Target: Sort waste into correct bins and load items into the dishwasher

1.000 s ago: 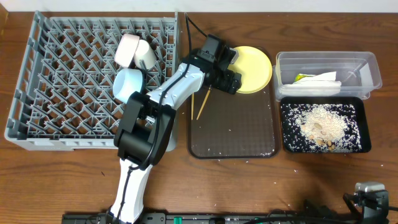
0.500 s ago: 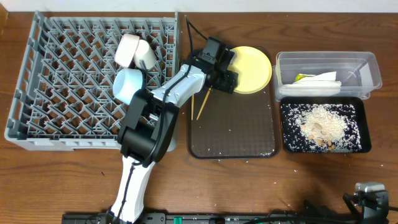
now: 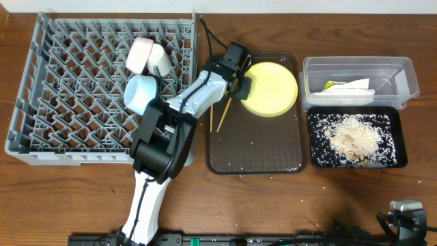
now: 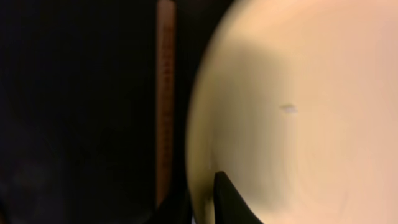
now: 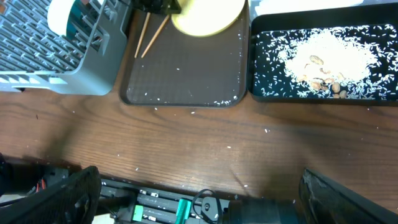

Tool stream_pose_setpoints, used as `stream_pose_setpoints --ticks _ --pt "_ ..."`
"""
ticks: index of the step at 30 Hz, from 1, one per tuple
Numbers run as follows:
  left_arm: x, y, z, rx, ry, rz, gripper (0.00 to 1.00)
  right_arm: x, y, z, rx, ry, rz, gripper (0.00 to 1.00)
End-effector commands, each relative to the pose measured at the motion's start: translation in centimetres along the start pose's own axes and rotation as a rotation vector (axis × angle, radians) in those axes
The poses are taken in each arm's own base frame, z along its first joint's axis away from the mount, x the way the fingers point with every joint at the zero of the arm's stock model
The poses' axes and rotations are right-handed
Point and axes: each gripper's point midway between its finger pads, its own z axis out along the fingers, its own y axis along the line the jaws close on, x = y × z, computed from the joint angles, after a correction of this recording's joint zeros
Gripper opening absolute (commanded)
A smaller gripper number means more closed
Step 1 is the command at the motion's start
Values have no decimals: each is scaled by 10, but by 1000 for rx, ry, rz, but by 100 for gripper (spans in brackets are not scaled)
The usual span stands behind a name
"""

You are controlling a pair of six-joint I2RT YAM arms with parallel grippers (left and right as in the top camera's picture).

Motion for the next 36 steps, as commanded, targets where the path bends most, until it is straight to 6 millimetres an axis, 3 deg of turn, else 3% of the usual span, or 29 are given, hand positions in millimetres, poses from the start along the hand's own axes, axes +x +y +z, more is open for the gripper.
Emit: stream_pose_setpoints --ticks 1,9,15,27,36 --pt "19 22 11 -106 62 7 10 0 -2 0 16 -3 18 99" --pt "32 29 9 -141 114 34 8 0 -2 0 16 -2 18 99" --pt "30 28 3 -140 109 34 8 0 -2 0 15 -3 18 99" --pt "-20 11 -69 -109 -62 100 7 0 -2 0 16 -2 18 99" --pt "-24 9 -82 -106 -81 101 7 0 -2 0 16 -3 18 99"
